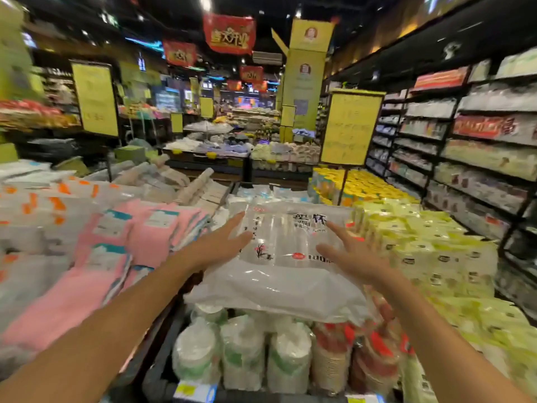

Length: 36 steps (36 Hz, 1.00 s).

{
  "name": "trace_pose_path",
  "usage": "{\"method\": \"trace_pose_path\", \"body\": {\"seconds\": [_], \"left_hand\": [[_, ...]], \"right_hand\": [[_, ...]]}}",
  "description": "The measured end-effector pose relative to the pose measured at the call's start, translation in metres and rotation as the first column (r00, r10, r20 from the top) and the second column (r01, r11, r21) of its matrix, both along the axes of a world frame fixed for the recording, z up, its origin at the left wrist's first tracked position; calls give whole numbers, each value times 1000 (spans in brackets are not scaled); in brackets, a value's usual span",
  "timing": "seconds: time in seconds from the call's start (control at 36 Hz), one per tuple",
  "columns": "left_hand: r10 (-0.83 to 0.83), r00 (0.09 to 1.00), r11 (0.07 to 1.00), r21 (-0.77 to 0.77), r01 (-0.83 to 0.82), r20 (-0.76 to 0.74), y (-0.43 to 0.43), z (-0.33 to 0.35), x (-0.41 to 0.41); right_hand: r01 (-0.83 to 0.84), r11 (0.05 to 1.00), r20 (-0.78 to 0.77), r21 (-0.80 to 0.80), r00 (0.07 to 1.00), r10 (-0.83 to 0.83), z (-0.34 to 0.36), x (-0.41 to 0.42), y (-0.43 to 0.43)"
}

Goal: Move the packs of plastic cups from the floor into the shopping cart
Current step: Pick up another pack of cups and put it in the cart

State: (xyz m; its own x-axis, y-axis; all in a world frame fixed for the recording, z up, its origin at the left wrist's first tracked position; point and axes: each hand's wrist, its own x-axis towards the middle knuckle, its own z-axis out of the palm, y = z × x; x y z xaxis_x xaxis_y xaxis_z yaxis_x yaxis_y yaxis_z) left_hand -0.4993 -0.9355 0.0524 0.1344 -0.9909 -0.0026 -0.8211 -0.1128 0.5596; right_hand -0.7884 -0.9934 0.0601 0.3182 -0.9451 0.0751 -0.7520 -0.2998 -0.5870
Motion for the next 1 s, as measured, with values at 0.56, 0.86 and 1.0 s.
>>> {"method": "trace_pose_path", "body": {"seconds": [0.56,0.86,1.0], "left_hand": [[554,827,832,47,-552,-99,207,-18,301],[823,566,568,82,-819,-50,287,-28,363],[892,449,452,76,-889,-56,322,-39,383]], "right_hand": [[-587,807,23,66,810,587,-18,383,47],[-825,563,-20,54,563,826,-28,530,76],[-894,443,-4,63,444,896,-36,585,98]]}}
